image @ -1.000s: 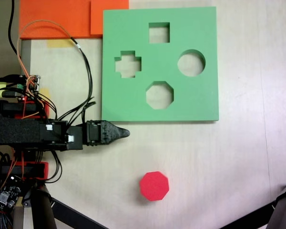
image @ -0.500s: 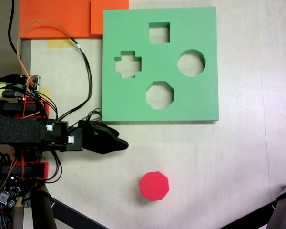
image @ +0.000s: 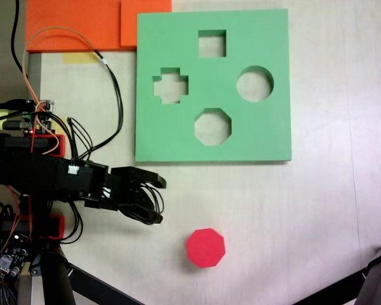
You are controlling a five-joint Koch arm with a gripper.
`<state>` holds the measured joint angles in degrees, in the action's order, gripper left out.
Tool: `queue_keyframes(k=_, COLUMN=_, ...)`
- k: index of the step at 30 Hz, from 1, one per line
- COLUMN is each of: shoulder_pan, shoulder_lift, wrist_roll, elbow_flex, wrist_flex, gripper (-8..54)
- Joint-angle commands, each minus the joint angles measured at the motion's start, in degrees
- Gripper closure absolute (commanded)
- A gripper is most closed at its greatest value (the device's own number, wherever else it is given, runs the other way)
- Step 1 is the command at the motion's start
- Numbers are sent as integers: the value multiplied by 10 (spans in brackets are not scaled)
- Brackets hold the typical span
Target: Put the octagonal pillar block into the corresponding hole
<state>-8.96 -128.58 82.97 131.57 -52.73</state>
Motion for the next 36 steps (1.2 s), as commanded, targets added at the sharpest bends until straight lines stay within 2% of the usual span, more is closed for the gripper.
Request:
queue_keyframes(k=1, shoulder_pan=-16, shoulder_lift=-6, wrist_roll=6, elbow_flex=-63, wrist_flex=-83, gripper=174)
queue_keyframes(k=5, shoulder_pan=-54, shoulder_lift=27, wrist_roll=-40, elbow_flex=-135, wrist_flex=-110, gripper=172)
queue_keyframes(k=6, shoulder_pan=-66, shoulder_lift=36, wrist_roll=-60, elbow_flex=-156, wrist_flex=-111, gripper=155)
queue_keyframes(k=9, shoulder_pan=-80, shoulder_lift=83, wrist_roll=-67, elbow_flex=-218, wrist_flex=-140, gripper=-8)
queue_keyframes(k=12, shoulder_pan=-94, shoulder_lift=133, wrist_roll=-85, elbow_flex=-257, wrist_flex=-154, gripper=-67)
queue_keyframes(k=17, shoulder_pan=-134, shoulder_lift=337, wrist_roll=-120, elbow_flex=-430, wrist_flex=-252, gripper=-68)
queue_keyframes(k=20, shoulder_pan=-157, shoulder_lift=404, wrist_roll=-145, elbow_flex=-486, wrist_flex=-265, gripper=-68)
queue_keyframes(k=31, shoulder_pan=-153, shoulder_lift=494, wrist_roll=-147, elbow_flex=-542, wrist_flex=-265, gripper=-68)
queue_keyframes(k=36, shoulder_pan=-136, shoulder_lift=500, wrist_roll=-146, elbow_flex=-553, wrist_flex=-265, gripper=-68)
